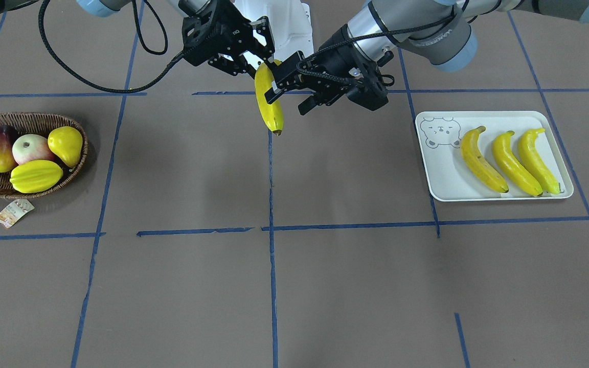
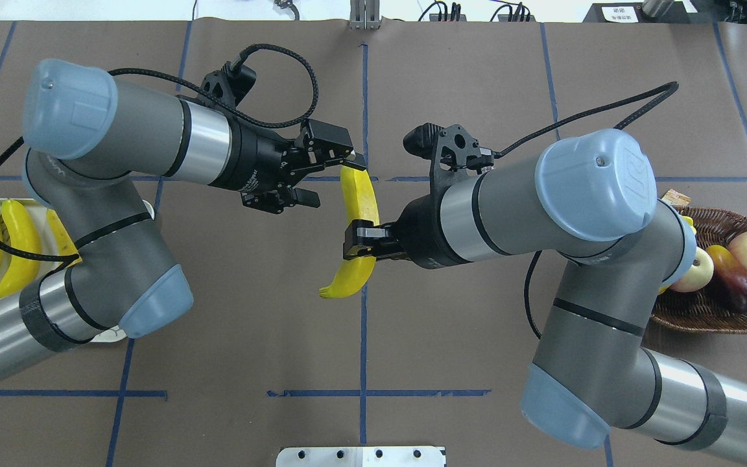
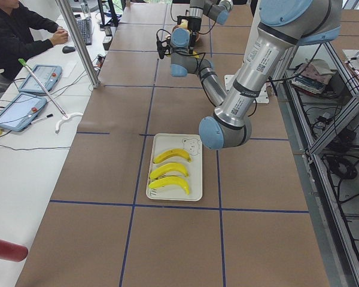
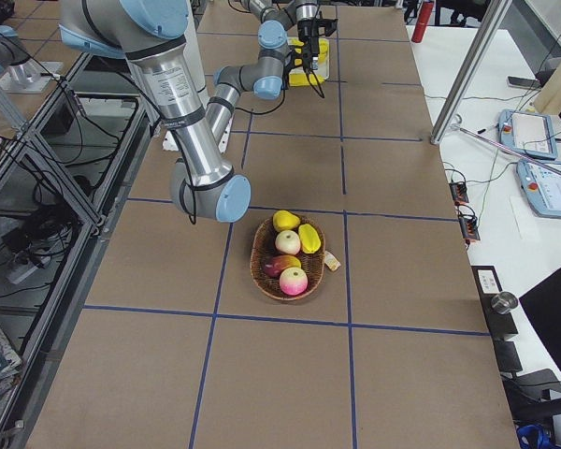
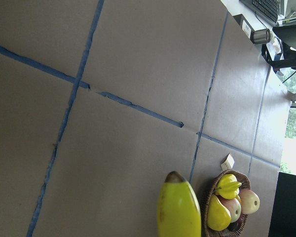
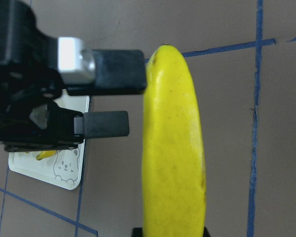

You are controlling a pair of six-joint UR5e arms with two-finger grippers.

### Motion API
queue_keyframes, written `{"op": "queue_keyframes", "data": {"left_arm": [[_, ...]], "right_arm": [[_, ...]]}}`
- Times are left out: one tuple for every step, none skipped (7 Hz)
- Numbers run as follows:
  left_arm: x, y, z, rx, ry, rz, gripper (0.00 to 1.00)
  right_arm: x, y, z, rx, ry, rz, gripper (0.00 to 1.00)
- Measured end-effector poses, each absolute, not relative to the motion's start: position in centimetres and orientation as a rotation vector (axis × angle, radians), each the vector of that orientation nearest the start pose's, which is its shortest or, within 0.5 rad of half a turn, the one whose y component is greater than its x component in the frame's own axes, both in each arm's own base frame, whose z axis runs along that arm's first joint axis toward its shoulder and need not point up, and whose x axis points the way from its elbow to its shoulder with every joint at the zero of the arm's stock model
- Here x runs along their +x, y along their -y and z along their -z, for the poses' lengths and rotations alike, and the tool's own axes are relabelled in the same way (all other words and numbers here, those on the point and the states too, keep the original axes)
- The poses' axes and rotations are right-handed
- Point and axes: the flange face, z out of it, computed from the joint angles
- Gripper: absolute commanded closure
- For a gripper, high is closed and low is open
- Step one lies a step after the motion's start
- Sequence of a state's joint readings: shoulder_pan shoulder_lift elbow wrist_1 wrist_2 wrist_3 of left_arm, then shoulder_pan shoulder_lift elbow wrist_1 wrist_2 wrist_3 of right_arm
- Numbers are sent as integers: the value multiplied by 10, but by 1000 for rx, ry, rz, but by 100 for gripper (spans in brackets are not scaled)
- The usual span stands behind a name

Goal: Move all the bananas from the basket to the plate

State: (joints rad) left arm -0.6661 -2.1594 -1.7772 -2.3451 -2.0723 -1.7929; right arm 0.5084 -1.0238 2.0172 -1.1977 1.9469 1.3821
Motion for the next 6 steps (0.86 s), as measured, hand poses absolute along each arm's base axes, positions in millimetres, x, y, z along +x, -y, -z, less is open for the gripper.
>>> {"op": "queue_keyframes", "data": {"left_arm": [[428, 431, -135, -52, -1575, 298, 1], [435, 427, -135, -58, -1574, 293, 6], [437, 425, -134, -61, -1575, 290, 50], [438, 424, -133, -62, -1576, 287, 94], [438, 423, -133, -62, -1578, 285, 100], [438, 423, -132, -62, -1579, 285, 100]], "right_arm": [[-430, 350, -116, 165, 1374, -8, 98], [-431, 349, -115, 165, 1376, -7, 98], [-431, 349, -115, 165, 1377, -7, 98], [-431, 348, -114, 165, 1378, -6, 98], [-431, 348, -114, 166, 1378, -6, 98], [-431, 348, -114, 166, 1378, -6, 75]]}}
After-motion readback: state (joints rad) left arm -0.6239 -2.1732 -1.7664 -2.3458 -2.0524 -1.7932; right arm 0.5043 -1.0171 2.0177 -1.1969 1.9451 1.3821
